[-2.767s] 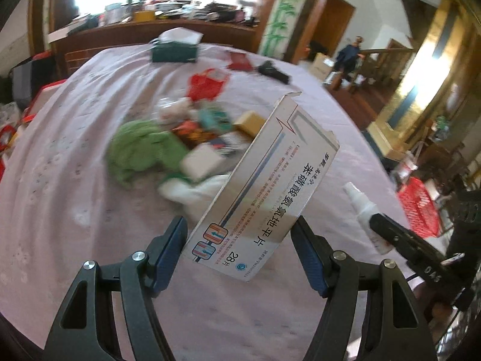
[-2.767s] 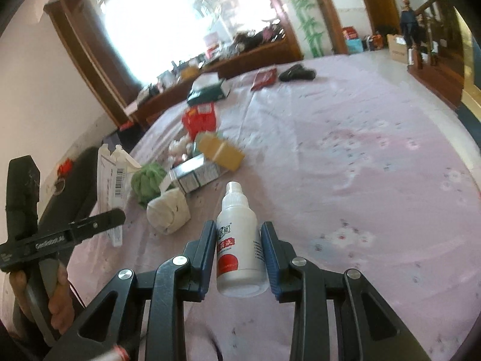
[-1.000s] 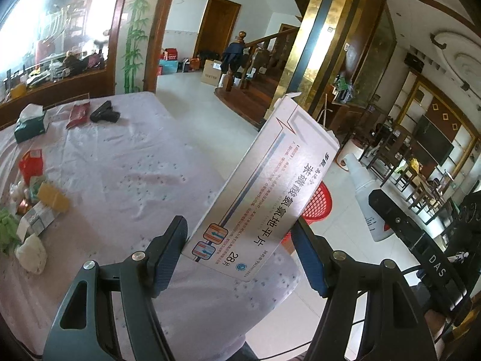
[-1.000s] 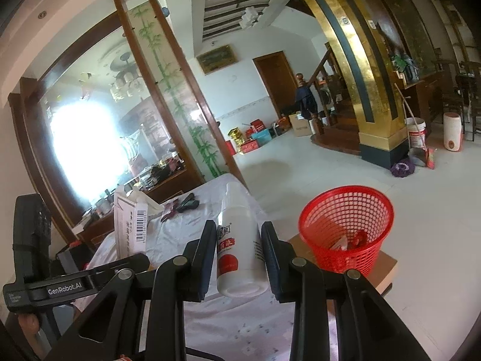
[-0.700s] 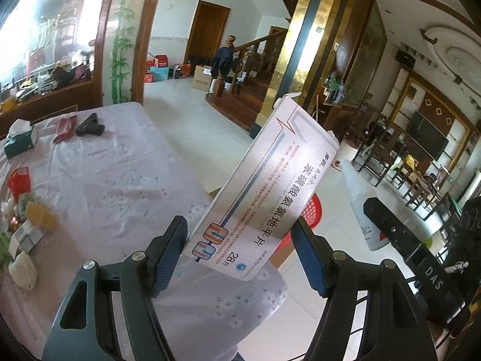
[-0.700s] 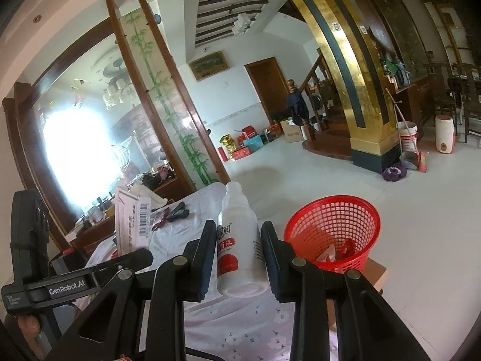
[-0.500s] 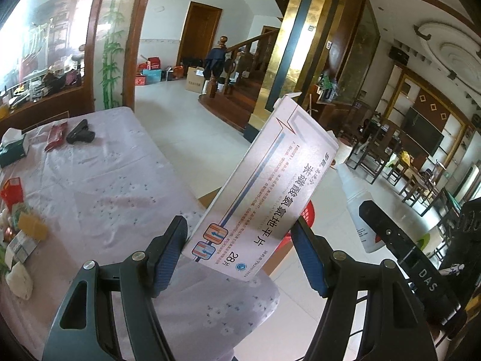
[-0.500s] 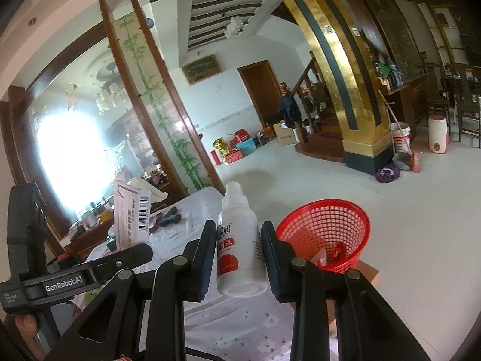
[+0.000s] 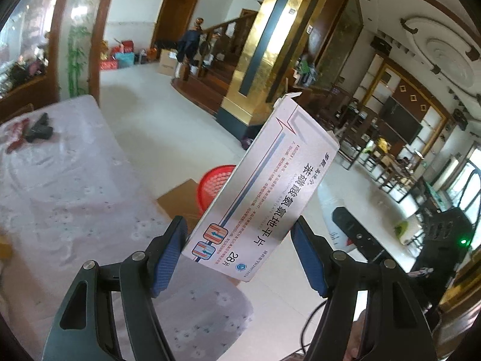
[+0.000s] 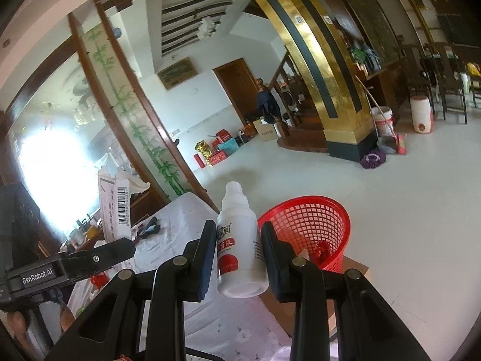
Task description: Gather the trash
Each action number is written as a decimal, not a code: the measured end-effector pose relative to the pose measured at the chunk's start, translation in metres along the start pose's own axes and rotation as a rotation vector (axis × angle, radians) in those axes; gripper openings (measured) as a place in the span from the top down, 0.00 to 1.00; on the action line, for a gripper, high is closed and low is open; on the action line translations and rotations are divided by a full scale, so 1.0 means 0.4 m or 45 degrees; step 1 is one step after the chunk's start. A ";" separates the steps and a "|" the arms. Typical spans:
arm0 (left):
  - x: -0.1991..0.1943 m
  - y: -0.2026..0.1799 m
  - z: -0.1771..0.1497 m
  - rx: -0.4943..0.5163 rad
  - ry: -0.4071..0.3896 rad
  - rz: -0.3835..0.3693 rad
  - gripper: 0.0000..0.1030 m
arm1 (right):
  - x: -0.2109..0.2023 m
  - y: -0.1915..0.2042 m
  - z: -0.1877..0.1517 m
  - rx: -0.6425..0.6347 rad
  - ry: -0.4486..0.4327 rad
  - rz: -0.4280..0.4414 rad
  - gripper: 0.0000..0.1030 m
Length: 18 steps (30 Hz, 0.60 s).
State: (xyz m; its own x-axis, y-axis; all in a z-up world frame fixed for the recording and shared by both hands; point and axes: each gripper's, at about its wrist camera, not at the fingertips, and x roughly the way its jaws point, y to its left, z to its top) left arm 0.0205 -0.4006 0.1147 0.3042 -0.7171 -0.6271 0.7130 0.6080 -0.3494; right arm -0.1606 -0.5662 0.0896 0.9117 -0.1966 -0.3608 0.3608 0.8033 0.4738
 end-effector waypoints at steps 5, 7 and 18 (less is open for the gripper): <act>0.068 -0.006 0.035 -0.018 0.026 -0.030 0.32 | 0.040 -0.034 0.015 0.037 0.008 -0.014 0.68; 0.107 -0.001 0.051 -0.043 0.057 -0.066 0.32 | 0.063 -0.054 0.019 0.052 0.021 -0.016 0.68; 0.342 0.023 0.092 -0.148 0.260 -0.098 0.32 | 0.176 -0.164 0.006 0.120 0.100 -0.105 0.68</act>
State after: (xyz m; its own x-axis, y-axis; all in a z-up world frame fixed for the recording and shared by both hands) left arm 0.0919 -0.5055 0.0512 0.1099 -0.6862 -0.7190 0.6479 0.5980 -0.4717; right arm -0.1198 -0.6340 0.0351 0.8615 -0.2122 -0.4612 0.4539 0.7290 0.5124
